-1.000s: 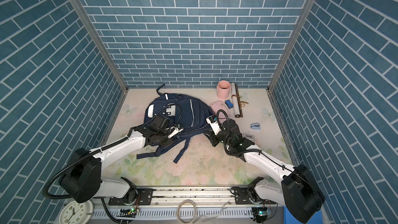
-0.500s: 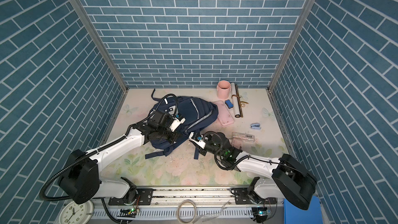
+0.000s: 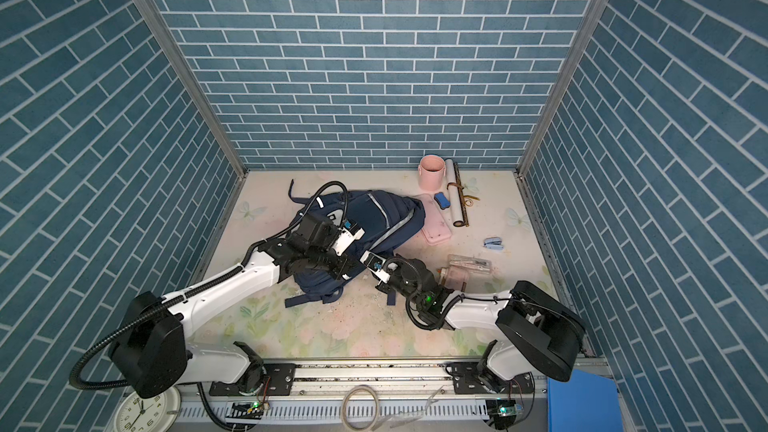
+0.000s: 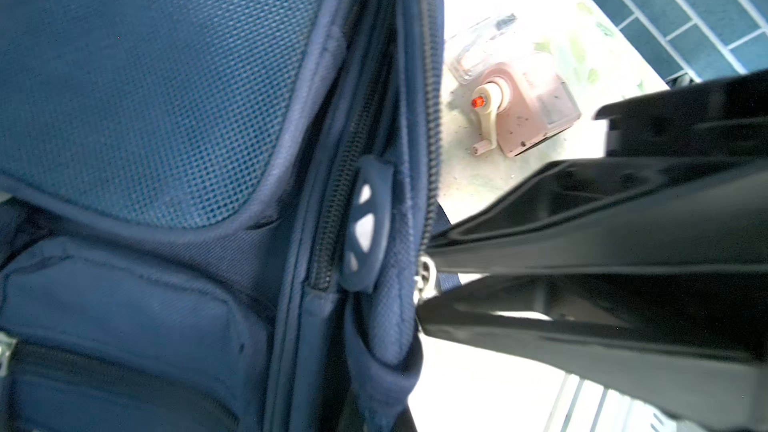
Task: Pack the student bag
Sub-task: 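Reach the right gripper to the backpack's main zipper pull, then grasp the zipper pull with the right gripper while the left holds the bag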
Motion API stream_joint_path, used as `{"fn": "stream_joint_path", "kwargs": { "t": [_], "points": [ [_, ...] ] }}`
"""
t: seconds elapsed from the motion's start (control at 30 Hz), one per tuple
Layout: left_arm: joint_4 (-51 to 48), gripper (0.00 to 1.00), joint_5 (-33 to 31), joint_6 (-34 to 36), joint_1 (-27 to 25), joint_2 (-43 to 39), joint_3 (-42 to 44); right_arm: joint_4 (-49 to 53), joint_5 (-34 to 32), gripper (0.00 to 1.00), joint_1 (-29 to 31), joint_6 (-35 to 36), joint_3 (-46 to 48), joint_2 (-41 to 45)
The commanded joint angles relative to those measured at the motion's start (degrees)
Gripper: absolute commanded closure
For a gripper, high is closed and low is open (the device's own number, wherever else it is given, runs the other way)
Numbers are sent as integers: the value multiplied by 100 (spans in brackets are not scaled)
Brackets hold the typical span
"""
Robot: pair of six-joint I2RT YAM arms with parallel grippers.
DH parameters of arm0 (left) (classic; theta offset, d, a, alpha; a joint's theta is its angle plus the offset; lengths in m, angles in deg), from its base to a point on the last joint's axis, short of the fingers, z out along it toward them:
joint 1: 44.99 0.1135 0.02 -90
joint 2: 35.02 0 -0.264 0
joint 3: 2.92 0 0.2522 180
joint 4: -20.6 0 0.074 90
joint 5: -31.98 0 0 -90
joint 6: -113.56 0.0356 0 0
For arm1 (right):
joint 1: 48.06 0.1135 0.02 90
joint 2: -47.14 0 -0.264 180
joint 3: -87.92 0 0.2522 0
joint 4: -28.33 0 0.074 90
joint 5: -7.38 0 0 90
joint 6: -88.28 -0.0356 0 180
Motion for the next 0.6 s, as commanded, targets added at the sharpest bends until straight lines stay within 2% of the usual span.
{"fn": "stream_joint_path", "kwargs": {
  "t": [0.0,0.07,0.17,0.33,0.5,0.57],
  "points": [
    [658,100,386,-106,-108,-28,-378,-172,-362,80,30,65,-60,-123],
    [715,100,441,-191,-123,-2,-420,-216,-551,79,38,17,-62,-171],
    [867,100,574,-348,-119,3,-434,-421,-998,71,97,3,-45,-283],
    [1237,100,739,-639,-118,7,-358,-824,-1230,56,184,46,-9,-459],
    [1256,100,771,-732,-170,112,-364,-1507,-2103,55,266,26,4,-681],
    [1251,100,769,-756,-206,152,-353,-1618,-2221,56,289,63,-16,-693]
  ]
}}
